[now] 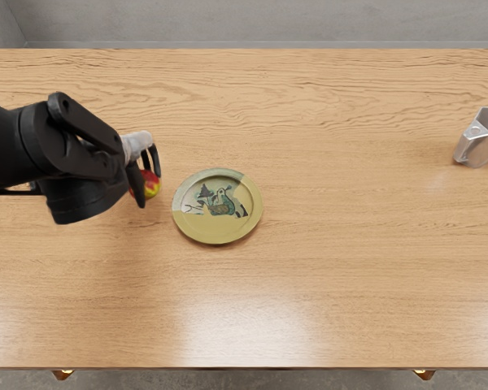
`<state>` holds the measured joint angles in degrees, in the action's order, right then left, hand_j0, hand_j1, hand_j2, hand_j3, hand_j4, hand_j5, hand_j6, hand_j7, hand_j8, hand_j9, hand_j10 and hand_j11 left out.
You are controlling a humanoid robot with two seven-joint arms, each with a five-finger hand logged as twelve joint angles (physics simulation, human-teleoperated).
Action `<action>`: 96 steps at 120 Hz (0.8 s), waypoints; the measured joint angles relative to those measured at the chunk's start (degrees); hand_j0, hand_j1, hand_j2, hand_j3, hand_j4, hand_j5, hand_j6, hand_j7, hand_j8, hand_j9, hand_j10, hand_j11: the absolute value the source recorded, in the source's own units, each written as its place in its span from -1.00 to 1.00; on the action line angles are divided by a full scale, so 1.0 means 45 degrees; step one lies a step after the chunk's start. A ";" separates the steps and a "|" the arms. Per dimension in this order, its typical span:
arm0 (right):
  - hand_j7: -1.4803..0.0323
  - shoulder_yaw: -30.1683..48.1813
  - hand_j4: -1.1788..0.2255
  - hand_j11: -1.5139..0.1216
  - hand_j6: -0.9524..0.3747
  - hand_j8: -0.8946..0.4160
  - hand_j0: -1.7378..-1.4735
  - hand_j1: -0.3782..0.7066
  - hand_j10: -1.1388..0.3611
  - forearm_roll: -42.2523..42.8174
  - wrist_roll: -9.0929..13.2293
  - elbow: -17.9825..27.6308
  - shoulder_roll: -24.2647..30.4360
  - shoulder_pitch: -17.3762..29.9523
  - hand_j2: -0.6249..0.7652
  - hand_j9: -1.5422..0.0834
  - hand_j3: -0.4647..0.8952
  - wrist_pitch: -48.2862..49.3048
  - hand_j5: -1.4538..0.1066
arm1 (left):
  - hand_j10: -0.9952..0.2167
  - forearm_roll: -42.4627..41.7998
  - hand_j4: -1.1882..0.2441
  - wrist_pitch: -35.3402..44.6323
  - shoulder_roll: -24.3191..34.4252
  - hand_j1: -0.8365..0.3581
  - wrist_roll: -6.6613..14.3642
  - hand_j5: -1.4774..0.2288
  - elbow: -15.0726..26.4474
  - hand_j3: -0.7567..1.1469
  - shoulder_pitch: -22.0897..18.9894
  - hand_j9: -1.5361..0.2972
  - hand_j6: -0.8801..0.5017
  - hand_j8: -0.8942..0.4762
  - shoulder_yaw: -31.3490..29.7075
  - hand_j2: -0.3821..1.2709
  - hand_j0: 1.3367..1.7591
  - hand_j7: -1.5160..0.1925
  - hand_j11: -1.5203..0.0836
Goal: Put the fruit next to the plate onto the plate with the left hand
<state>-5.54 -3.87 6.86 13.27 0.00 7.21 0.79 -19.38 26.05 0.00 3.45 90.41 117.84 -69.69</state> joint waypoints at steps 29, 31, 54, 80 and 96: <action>0.93 0.0000 0.66 0.83 0.41 0.34 -0.40 -0.91 0.50 0.0000 0.0000 -0.0001 0.0000 0.0000 -0.11 0.87 -0.32 0.0000 0.84 | -0.77 -0.0173 -0.46 -0.0098 0.0000 -0.16 -0.0029 -0.69 -0.0116 -0.20 0.0297 -0.58 -0.23 -0.31 0.1213 0.17 0.50 -0.60 -0.54; 0.93 0.0000 0.66 0.83 0.41 0.34 -0.40 -0.91 0.50 0.0000 0.0000 -0.0001 0.0000 0.0000 -0.11 0.87 -0.32 0.0000 0.84 | -0.77 -0.0176 -0.46 -0.0103 0.0000 -0.17 -0.0032 -0.69 -0.0120 -0.20 0.0298 -0.58 -0.22 -0.30 0.1326 0.19 0.50 -0.60 -0.54; 0.93 0.0000 0.66 0.83 0.41 0.34 -0.40 -0.91 0.50 0.0000 0.0000 0.0001 0.0000 0.0000 -0.11 0.87 -0.32 0.0000 0.84 | -0.76 -0.0188 -0.47 -0.0137 0.0000 -0.22 -0.0087 -0.68 -0.0245 -0.20 0.0162 -0.57 -0.25 -0.31 0.2224 0.28 0.51 -0.58 -0.53; 0.93 0.0000 0.66 0.83 0.41 0.34 -0.40 -0.91 0.50 0.0000 0.0000 0.0000 0.0000 0.0000 -0.11 0.87 -0.32 0.0000 0.84 | -0.75 -0.0177 -0.48 -0.0128 0.0000 -0.33 -0.0108 -0.66 -0.0277 -0.20 0.0146 -0.56 -0.27 -0.32 0.2471 0.45 0.51 -0.56 -0.52; 0.93 0.0000 0.66 0.83 0.41 0.34 -0.40 -0.91 0.50 0.0000 0.0000 0.0002 0.0000 0.0000 -0.11 0.87 -0.32 0.0000 0.84 | -0.75 -0.0168 -0.49 -0.0127 0.0000 -0.34 -0.0123 -0.66 -0.0316 -0.20 0.0103 -0.57 -0.29 -0.36 0.2504 0.49 0.50 -0.55 -0.53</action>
<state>-5.54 -3.87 6.86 13.28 0.00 7.21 0.79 -20.13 25.48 0.00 2.90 88.99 118.30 -58.43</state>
